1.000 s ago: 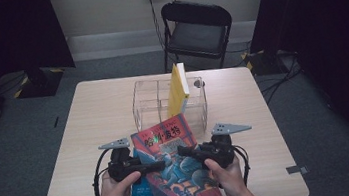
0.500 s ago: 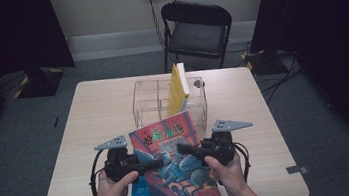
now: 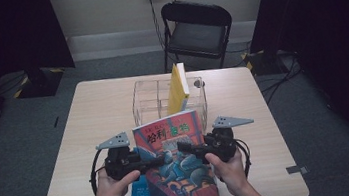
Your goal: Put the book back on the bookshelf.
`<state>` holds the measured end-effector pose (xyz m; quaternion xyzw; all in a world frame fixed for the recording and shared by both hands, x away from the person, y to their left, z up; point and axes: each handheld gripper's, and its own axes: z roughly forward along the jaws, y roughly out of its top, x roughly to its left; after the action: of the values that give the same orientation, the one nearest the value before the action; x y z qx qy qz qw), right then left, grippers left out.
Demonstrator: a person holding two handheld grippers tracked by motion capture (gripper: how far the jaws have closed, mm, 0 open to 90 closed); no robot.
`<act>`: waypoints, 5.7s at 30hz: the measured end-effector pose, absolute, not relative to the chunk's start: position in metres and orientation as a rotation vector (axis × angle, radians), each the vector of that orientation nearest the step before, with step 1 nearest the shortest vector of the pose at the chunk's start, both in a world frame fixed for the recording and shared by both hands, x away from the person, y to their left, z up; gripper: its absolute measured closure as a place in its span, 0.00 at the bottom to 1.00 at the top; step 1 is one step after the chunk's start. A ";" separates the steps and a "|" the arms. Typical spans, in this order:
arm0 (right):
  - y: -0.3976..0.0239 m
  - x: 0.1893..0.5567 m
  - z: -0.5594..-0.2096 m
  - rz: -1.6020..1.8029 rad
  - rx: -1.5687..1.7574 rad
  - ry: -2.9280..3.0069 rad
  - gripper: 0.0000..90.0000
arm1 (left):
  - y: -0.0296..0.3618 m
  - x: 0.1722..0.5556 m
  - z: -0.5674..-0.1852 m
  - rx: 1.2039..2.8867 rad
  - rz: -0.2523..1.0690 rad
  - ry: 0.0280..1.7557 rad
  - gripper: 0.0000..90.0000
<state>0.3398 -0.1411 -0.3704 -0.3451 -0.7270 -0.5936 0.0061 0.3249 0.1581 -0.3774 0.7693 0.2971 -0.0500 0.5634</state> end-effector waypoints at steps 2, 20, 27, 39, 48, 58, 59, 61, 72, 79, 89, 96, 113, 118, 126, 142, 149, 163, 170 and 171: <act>-0.143 0.339 -0.369 -1.866 -1.078 -2.289 0.55 | 0.158 0.323 -0.377 1.819 -0.102 0.695 0.78; -0.161 0.356 -0.360 -1.925 -1.182 -2.224 0.44 | 0.151 0.320 -0.351 1.825 0.026 0.631 0.81; -0.154 0.355 -0.326 -2.028 -1.139 -2.287 0.47 | 0.153 0.315 -0.335 1.804 0.200 0.582 0.83; -0.155 0.338 -0.326 -2.089 -1.007 -2.288 0.49 | 0.159 0.305 -0.345 1.771 0.180 0.561 0.80; -0.160 0.332 -0.331 -2.092 -0.948 -2.264 0.52 | 0.143 0.308 -0.353 1.739 0.175 0.575 0.76; -0.162 0.335 -0.356 -2.015 -0.993 -2.246 0.48 | 0.145 0.305 -0.353 1.736 0.148 0.567 0.80; -0.162 0.335 -0.355 -2.015 -0.990 -2.253 0.48 | 0.145 0.305 -0.353 1.738 0.150 0.566 0.80; -0.160 0.335 -0.354 -2.013 -0.990 -2.271 0.48 | 0.146 0.305 -0.352 1.739 0.154 0.565 0.80; -0.158 0.334 -0.353 -2.013 -0.983 -2.291 0.50 | 0.148 0.302 -0.342 1.763 0.195 0.562 0.81; -0.156 0.336 -0.352 -2.009 -0.998 -2.306 0.52 | 0.143 0.301 -0.355 1.715 0.215 0.600 0.75; -0.161 0.341 -0.356 -1.995 -1.059 -2.348 0.40 | 0.141 0.303 -0.352 1.711 0.239 0.718 0.83; -0.205 0.340 -0.386 -1.873 -1.288 -2.419 0.32 | 0.164 0.309 -0.348 1.657 0.284 0.810 0.83; -0.251 0.350 -0.458 -1.438 -1.617 -2.628 0.19 | 0.177 0.324 -0.332 1.611 0.390 0.912 0.83; -0.249 0.358 -0.471 -1.331 -1.646 -2.706 0.17 | 0.175 0.327 -0.329 1.600 0.426 0.928 0.83; -0.247 0.361 -0.485 -1.212 -1.693 -2.777 0.17 | 0.169 0.339 -0.324 1.577 0.466 0.969 0.83; -0.244 0.356 -0.499 -1.241 -1.698 -2.868 0.15 | 0.145 0.359 -0.318 1.553 0.510 1.007 0.83; -0.244 0.356 -0.500 -1.242 -1.696 -2.869 0.15 | 0.137 0.373 -0.319 1.528 0.541 1.062 0.83; -0.244 0.356 -0.500 -1.243 -1.696 -2.869 0.15 | 0.117 0.391 -0.323 1.535 0.586 1.069 0.83; -0.244 0.356 -0.500 -1.243 -1.696 -2.869 0.15 | 0.110 0.401 -0.330 1.528 0.609 1.093 0.83; -0.244 0.356 -0.500 -1.243 -1.695 -2.870 0.15 | 0.109 0.402 -0.331 1.530 0.615 1.098 0.83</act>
<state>0.3564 -0.2440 -0.4996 -0.4663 -0.7894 -0.3419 -0.2062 0.4022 0.1092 -0.3312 0.6459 0.4634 0.2596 0.5483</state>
